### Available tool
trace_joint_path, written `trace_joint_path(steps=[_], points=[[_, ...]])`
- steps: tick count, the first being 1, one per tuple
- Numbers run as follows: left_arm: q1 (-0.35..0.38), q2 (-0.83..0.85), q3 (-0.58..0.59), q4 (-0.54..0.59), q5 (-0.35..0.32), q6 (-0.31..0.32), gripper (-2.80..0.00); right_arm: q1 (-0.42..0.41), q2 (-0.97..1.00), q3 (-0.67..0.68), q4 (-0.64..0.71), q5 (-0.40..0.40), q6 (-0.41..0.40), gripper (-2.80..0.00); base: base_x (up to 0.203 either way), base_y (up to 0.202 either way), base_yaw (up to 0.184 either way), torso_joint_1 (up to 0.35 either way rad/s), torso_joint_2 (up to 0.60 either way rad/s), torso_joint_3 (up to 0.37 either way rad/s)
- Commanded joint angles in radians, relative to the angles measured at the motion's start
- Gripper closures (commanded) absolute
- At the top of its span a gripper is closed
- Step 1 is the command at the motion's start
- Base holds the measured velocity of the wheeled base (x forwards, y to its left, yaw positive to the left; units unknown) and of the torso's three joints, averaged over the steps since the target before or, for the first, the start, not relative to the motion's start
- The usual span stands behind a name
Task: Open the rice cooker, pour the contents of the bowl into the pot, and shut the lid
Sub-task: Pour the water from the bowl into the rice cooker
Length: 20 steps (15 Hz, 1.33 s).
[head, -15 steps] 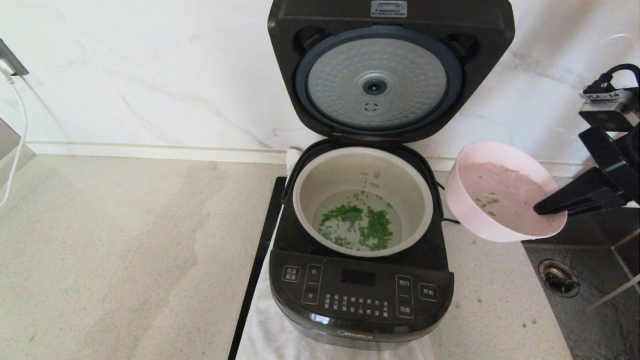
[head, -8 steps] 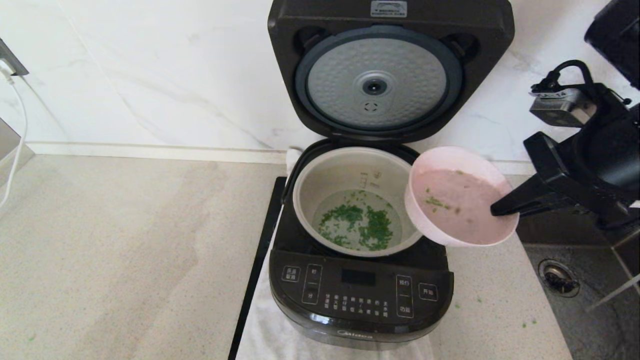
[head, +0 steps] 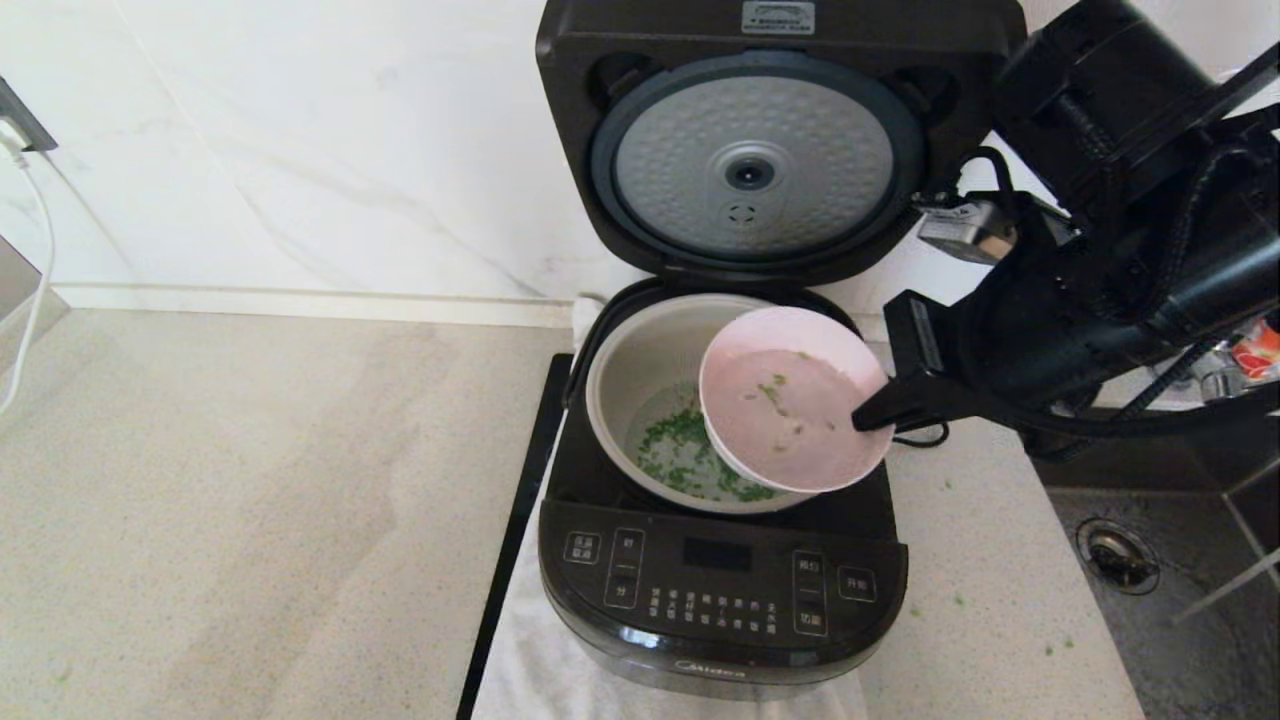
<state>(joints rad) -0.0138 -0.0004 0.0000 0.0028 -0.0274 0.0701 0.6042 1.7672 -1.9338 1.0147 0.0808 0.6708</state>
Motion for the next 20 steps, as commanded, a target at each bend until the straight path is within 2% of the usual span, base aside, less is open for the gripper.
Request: trace_joint_path(steps=[1,5,9,13,16,20], points=[[0.000,-0.001,0.002,0.000,0.000,0.000,0.00,0.021,0.022,0.001,-0.053,-0.007,0.013,0.00,0.000,0.000,0.000,0.000,0.00,0.000],[0.000,0.000,0.002,0.000,0.000,0.000,0.00,0.048,0.073,0.001,-0.110,-0.085,0.016,0.00,0.000,0.000,0.000,0.000,0.00,0.000],[0.000,0.000,0.002,0.000,0.000,0.000,0.00,0.051,0.116,-0.002,-0.204,-0.101,0.041,0.00,0.000,0.000,0.000,0.000,0.00,0.000],[0.000,-0.001,0.002,0.000,0.000,0.000,0.00,0.055,0.151,-0.007,-0.240,-0.115,0.041,0.00,0.000,0.000,0.000,0.000,0.00,0.000],[0.000,-0.001,0.002,0.000,0.000,0.000,0.00,0.055,0.174,-0.005,-0.285,-0.225,0.042,0.00,0.000,0.000,0.000,0.000,0.00,0.000],[0.000,-0.001,0.002,0.000,0.000,0.000,0.00,0.055,0.135,0.001,-0.320,-0.280,0.044,0.00,0.000,0.000,0.000,0.000,0.00,0.000]])
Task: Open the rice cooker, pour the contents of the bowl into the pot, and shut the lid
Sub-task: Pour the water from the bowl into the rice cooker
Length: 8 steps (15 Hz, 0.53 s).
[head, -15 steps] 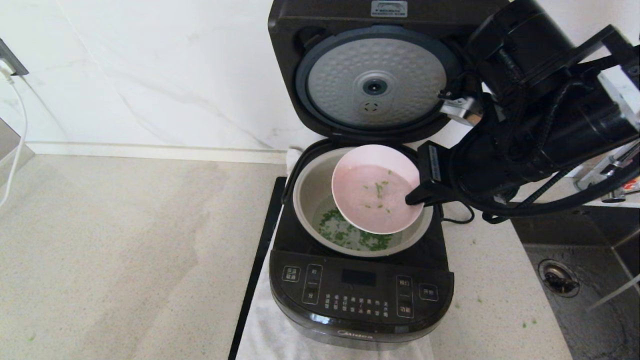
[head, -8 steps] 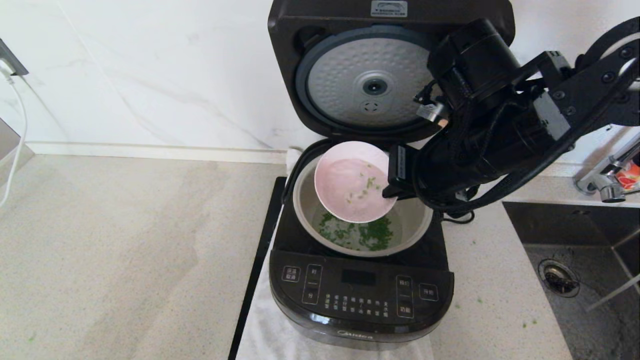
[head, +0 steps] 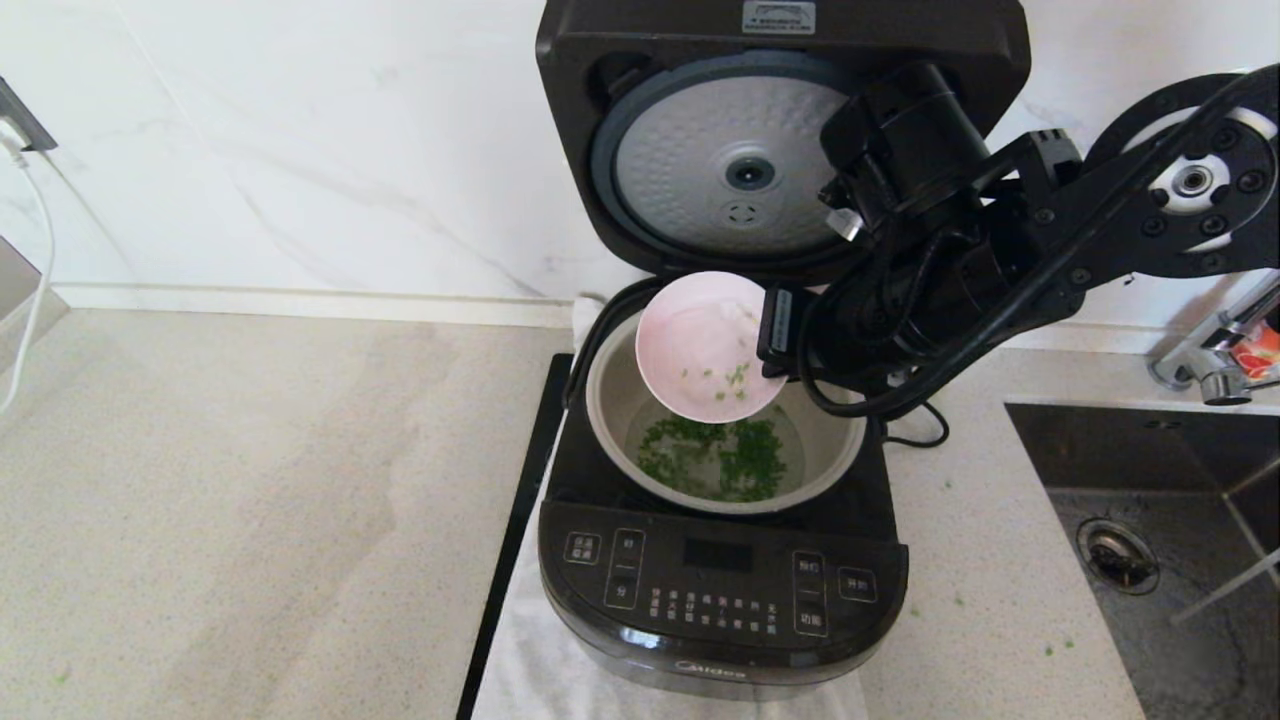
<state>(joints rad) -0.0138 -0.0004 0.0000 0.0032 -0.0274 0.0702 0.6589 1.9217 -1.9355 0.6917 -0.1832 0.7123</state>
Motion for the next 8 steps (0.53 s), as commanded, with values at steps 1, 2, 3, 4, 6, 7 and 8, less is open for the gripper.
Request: trace_joint_path(steps=[1,2,3,4,6,7,8], points=[[0.000,0.000,0.002,0.000,0.000,0.000,0.00,0.003,-0.029,0.004,0.002,-0.047,0.000,0.00,0.000,0.000,0.000,0.000,0.00,0.000],[0.000,0.000,0.002,0.000,0.000,0.000,0.00,0.010,-0.040,0.005,0.001,-0.067,-0.002,0.00,0.000,0.000,0.000,0.000,0.00,0.000],[0.000,-0.001,0.002,0.000,0.000,0.000,0.00,0.017,-0.052,0.013,0.001,-0.088,-0.007,0.00,0.000,0.000,0.000,0.000,0.00,0.000],[0.000,0.000,0.002,0.000,0.000,0.000,0.00,0.021,-0.065,0.028,-0.001,-0.104,-0.014,0.00,0.000,0.000,0.000,0.000,0.00,0.000],[0.000,0.000,0.002,0.000,0.000,0.000,0.00,0.038,-0.096,0.091,-0.041,-0.123,-0.039,0.00,0.000,0.000,0.000,0.000,0.00,0.000],[0.000,-0.001,0.002,0.000,0.000,0.000,0.00,0.045,-0.112,0.149,-0.093,-0.135,-0.062,0.00,0.000,0.000,0.000,0.000,0.00,0.000],[0.000,0.000,0.002,-0.001,0.000,0.000,0.00,0.049,-0.126,0.216,-0.165,-0.153,-0.093,0.00,0.000,0.000,0.000,0.000,0.00,0.000]])
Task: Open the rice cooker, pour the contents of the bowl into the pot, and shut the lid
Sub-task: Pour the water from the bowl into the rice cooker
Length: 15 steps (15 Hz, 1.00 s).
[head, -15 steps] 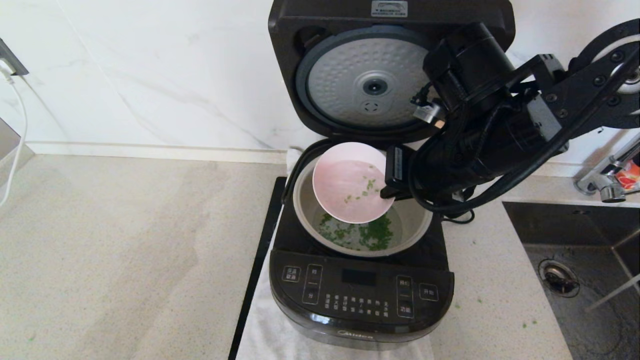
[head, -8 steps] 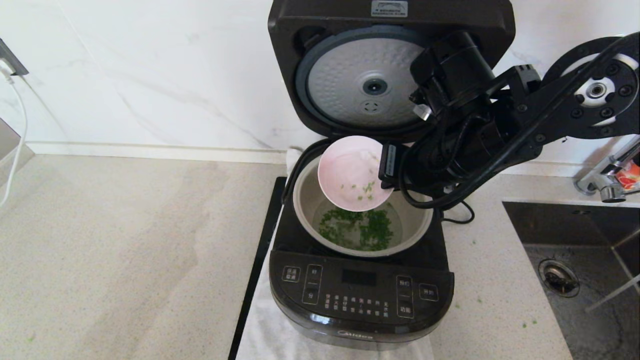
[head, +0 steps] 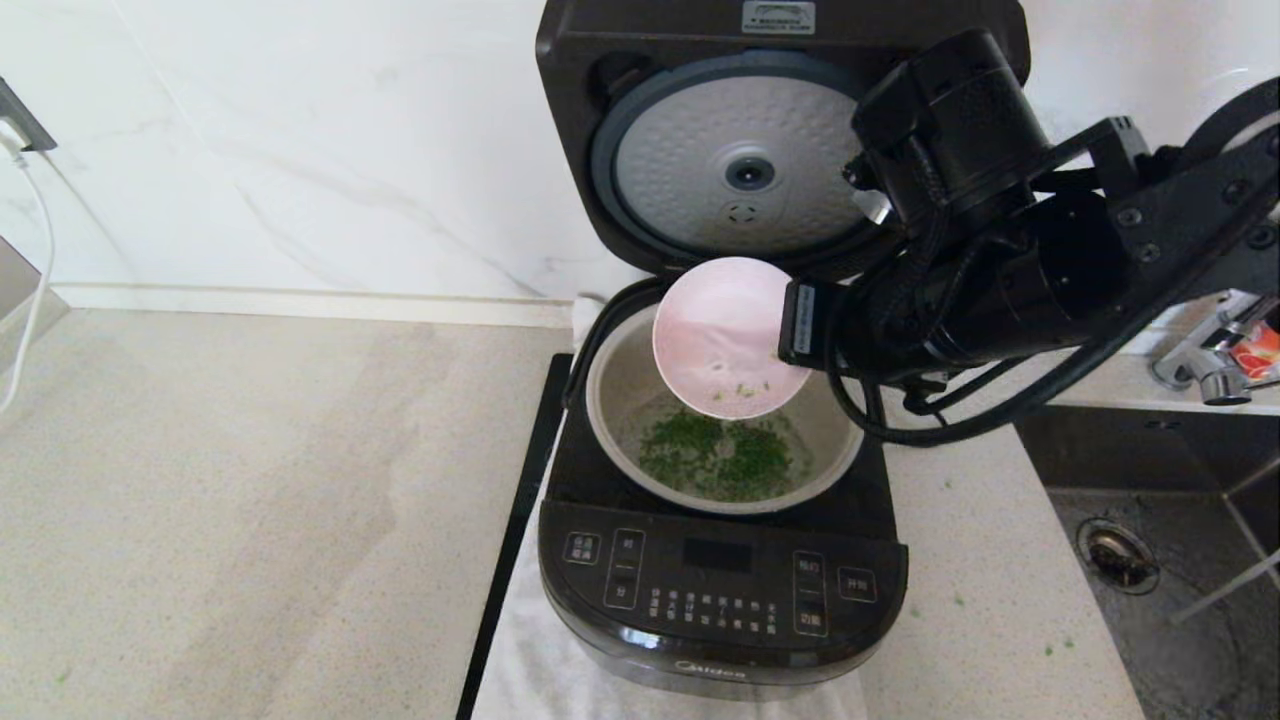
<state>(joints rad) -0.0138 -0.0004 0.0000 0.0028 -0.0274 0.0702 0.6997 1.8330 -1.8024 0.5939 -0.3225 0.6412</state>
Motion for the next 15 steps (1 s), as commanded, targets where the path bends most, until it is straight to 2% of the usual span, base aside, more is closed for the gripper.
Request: trace_joint_path(steps=[1,4,8,10,15], points=[[0.000,-0.001,0.002,0.000,0.000,0.000,0.00,0.011,-0.049,0.150,-0.150,-0.032,-0.053,0.00,0.000,0.000,0.000,0.000,0.00,0.000],[0.000,-0.001,0.002,0.000,0.000,0.000,0.00,0.026,-0.082,0.345,-0.427,-0.101,-0.155,0.00,0.000,0.000,0.000,0.000,0.00,0.000],[0.000,0.000,0.002,0.000,0.000,0.000,0.00,0.074,-0.107,0.538,-0.807,-0.285,-0.317,0.00,0.000,0.000,0.000,0.000,0.00,0.000],[0.000,-0.001,0.002,0.000,0.000,0.000,0.00,0.103,-0.110,0.630,-1.036,-0.340,-0.446,0.00,0.000,0.000,0.000,0.000,0.00,0.000],[0.000,0.000,0.002,0.000,0.000,0.000,0.00,0.120,-0.026,0.835,-1.685,-0.414,-0.813,0.00,0.000,0.000,0.000,0.000,0.00,0.000]])
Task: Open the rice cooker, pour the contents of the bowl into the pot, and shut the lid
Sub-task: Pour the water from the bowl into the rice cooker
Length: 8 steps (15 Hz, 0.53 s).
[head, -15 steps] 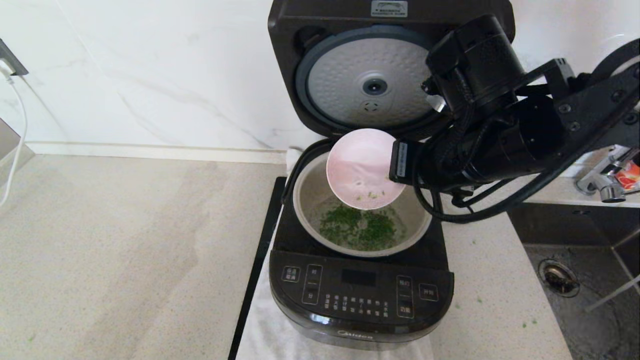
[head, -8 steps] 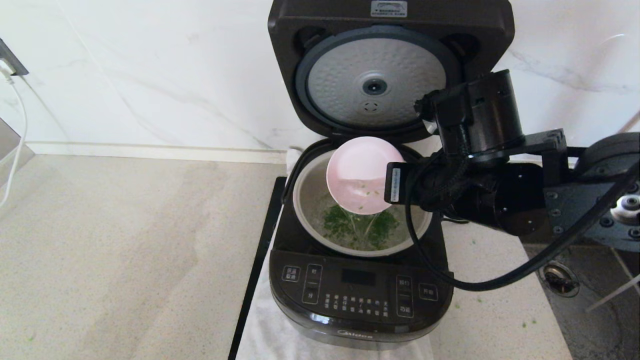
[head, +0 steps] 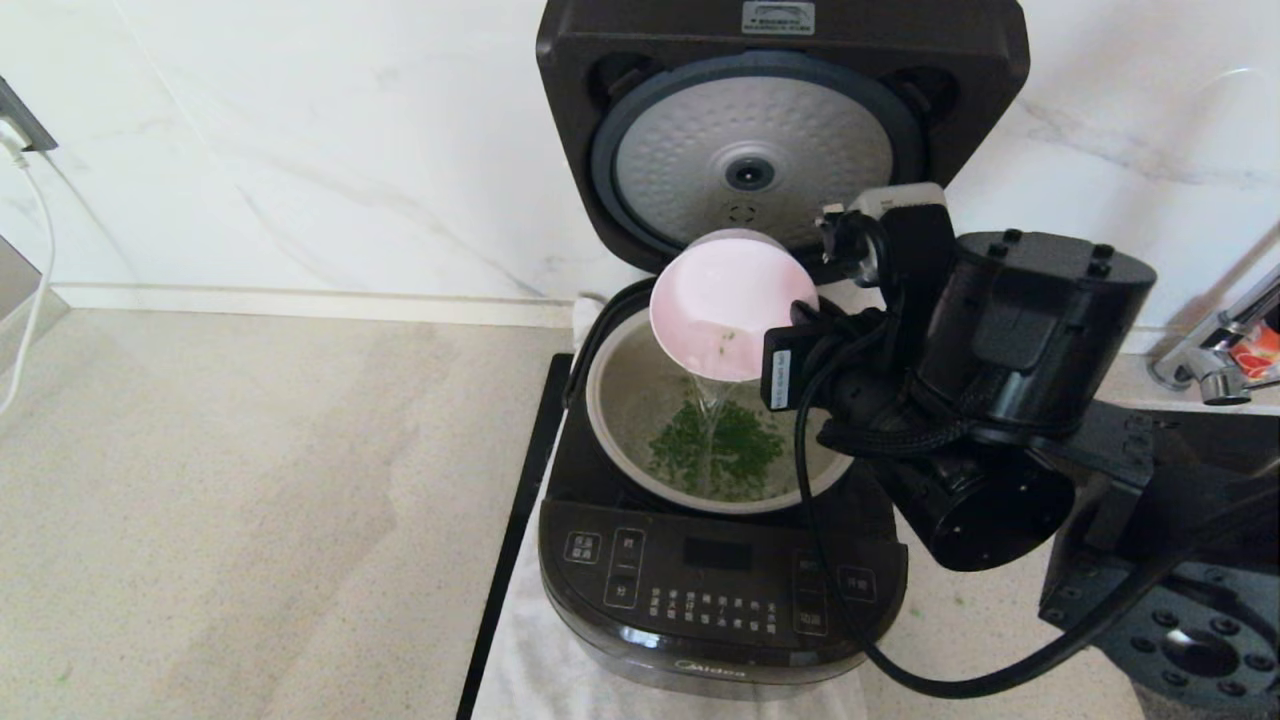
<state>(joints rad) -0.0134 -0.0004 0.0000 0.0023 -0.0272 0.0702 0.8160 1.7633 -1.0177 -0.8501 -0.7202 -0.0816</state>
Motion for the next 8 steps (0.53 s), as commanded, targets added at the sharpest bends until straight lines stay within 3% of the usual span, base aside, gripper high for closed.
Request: trace_joint_path(steps=[1,4,6,8], points=[[0.000,0.000,0.002,0.001,0.000,0.000,0.00,0.004,0.062,0.067,-0.348,-0.026,-0.154,0.00,0.000,0.000,0.000,0.000,0.00,0.000],[0.000,-0.001,0.002,0.000,0.000,0.000,0.00,0.005,0.142,0.108,-0.625,-0.036,-0.349,0.00,0.000,0.000,0.000,0.000,0.00,0.000],[0.000,-0.001,0.002,0.001,0.000,0.000,0.00,0.006,0.177,0.117,-0.679,-0.037,-0.416,0.00,0.000,0.000,0.000,0.000,0.00,0.000],[0.000,0.000,0.002,0.001,0.000,0.000,0.00,0.019,0.164,0.108,-0.680,-0.039,-0.425,0.00,0.000,0.000,0.000,0.000,0.00,0.000]])
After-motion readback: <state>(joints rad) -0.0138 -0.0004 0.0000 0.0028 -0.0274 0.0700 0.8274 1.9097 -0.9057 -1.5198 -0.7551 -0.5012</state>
